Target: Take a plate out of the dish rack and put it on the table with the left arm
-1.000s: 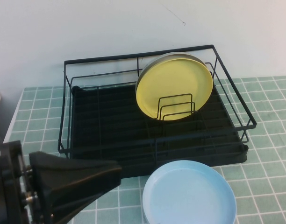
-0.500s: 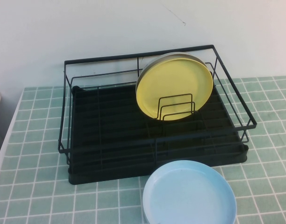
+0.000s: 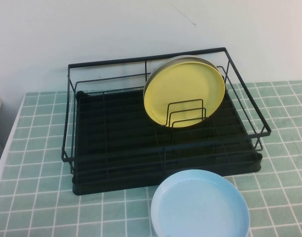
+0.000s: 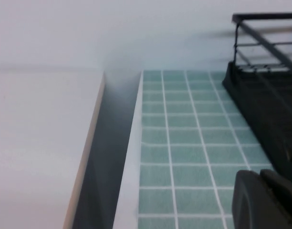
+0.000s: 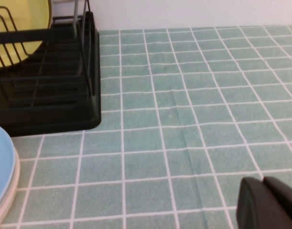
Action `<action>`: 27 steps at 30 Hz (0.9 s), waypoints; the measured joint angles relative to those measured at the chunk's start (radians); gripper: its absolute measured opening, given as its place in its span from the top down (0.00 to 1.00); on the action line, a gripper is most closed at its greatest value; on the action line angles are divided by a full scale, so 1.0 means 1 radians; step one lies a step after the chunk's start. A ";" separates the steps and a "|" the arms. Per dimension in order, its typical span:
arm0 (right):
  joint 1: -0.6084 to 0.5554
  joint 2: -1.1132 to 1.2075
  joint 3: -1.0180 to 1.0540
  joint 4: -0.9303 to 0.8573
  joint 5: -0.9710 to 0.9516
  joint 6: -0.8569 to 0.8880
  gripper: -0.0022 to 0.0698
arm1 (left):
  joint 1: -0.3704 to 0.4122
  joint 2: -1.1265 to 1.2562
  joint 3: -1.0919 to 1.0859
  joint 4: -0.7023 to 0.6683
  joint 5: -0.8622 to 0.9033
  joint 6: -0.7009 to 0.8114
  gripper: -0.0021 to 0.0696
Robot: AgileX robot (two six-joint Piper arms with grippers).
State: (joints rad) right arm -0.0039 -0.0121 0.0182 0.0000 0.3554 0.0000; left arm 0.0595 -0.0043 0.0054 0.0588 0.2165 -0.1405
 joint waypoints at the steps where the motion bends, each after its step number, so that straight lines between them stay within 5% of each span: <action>1: 0.000 0.000 0.000 0.000 0.000 0.000 0.97 | 0.005 -0.002 0.009 -0.004 0.002 0.000 0.97; 27: 0.000 0.000 0.000 0.000 0.000 0.000 0.97 | 0.009 -0.004 0.013 -0.046 0.099 0.009 0.97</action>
State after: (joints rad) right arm -0.0039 -0.0121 0.0182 0.0000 0.3554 0.0000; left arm 0.0685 -0.0084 0.0187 0.0132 0.3157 -0.1319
